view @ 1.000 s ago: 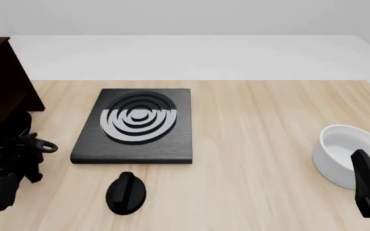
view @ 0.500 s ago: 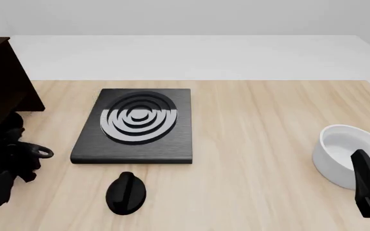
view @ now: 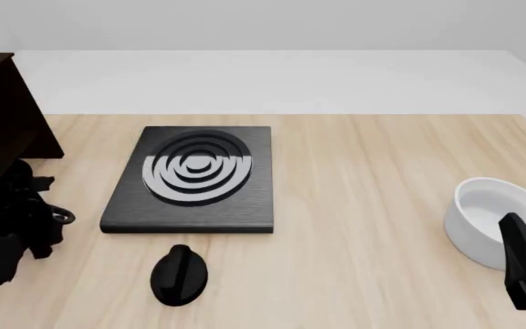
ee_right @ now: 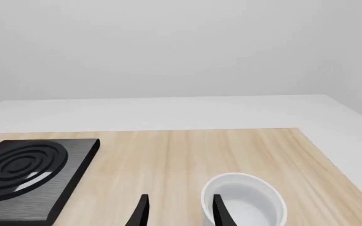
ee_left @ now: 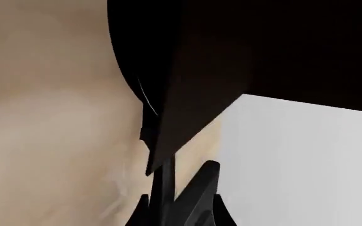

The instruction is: Put the frying pan under the cabinet shelf.

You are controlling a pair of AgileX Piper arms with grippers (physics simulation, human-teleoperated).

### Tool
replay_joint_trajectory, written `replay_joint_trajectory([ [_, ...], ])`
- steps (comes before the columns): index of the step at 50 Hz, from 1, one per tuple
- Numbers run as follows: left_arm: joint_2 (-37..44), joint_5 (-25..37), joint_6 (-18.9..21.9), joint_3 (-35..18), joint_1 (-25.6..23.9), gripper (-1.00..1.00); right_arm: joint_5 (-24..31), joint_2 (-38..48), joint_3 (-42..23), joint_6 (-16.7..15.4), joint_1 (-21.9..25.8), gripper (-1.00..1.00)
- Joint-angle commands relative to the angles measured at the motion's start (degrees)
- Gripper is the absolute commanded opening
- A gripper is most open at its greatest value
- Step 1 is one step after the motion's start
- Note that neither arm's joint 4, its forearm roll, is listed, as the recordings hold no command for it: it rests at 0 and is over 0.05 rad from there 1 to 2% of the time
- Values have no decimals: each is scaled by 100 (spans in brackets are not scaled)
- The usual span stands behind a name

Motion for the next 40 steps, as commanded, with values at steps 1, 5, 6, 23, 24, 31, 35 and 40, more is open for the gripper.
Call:
replay_joint_trajectory([
  [1,-1000,864,535,316,-404,100,-1,2,0,0,-1,100],
  [5,-1297,961,564,472,-371,100,0,-1,0,0,-1,100],
  [6,-1613,1283,822,415,-334,100,0,-1,0,0,-1,100],
  [23,-2458,2092,1431,837,-817,100,-1,2,0,0,1,100],
  [24,-2616,2251,1489,984,-1100,100,0,-1,0,-1,-1,100],
  [31,-2321,1654,1233,1468,-1607,100,-1,4,0,-1,0,100],
  [35,-2205,1612,1336,1527,-1483,100,-1,2,0,-2,-1,100],
  [40,-2490,2025,1606,1548,-1523,100,0,1,0,1,-1,100],
])
